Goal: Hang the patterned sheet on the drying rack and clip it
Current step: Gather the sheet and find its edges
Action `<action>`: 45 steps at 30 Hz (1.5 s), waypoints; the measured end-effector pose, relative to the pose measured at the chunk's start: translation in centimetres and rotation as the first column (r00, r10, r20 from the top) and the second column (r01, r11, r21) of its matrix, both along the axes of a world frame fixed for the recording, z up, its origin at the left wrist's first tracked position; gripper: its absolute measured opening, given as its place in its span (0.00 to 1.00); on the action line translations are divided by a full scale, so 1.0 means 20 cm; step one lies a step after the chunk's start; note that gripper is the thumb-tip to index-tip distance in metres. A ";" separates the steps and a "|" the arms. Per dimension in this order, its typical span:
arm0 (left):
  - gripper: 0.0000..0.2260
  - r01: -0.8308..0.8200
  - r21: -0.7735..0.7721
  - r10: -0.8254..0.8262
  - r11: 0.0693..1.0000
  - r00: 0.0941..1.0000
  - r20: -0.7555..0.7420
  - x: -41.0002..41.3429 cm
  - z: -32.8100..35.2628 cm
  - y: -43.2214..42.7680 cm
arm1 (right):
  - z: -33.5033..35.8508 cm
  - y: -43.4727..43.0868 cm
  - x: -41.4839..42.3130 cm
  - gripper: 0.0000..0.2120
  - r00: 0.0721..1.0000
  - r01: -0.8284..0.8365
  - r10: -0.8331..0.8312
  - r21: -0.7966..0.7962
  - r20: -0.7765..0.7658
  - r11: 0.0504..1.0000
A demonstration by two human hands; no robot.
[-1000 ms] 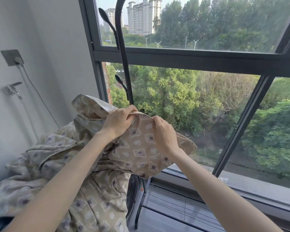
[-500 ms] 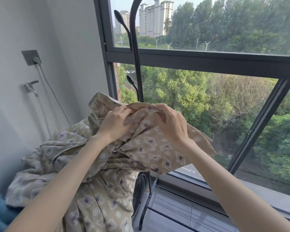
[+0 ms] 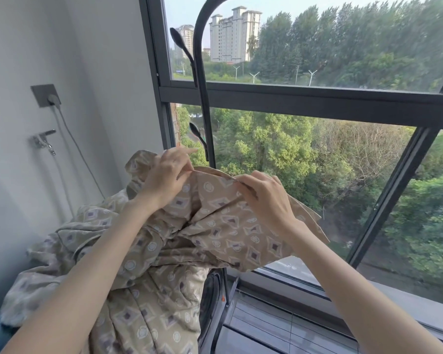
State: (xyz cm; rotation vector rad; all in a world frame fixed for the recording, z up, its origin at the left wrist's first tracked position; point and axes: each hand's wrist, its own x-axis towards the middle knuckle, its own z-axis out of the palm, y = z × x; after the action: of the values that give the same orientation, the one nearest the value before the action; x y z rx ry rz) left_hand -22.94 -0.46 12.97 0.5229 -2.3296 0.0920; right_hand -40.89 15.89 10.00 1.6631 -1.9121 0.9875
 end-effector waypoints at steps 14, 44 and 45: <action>0.06 -0.058 0.090 0.054 0.994 0.997 0.051 0.03 -0.15 -0.03 | -0.05 0.05 -0.02 0.15 0.994 0.098 -0.096 -0.039 0.049 0.994; 0.12 -0.093 -0.104 0.098 0.990 0.994 0.041 -0.07 -0.11 0.08 | 0.12 -0.03 0.04 0.11 0.949 0.229 -0.202 -0.086 0.243 0.970; 0.13 -0.130 -0.102 0.134 0.986 0.990 0.035 -0.05 -0.12 0.06 | 0.14 -0.03 0.04 0.11 0.944 0.223 -0.183 -0.126 0.274 0.967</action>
State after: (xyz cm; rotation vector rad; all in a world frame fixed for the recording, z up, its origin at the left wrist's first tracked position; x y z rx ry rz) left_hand -23.85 0.78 10.48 0.6304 -2.3154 0.2836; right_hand -40.01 15.35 12.85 1.2694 -2.0623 1.2847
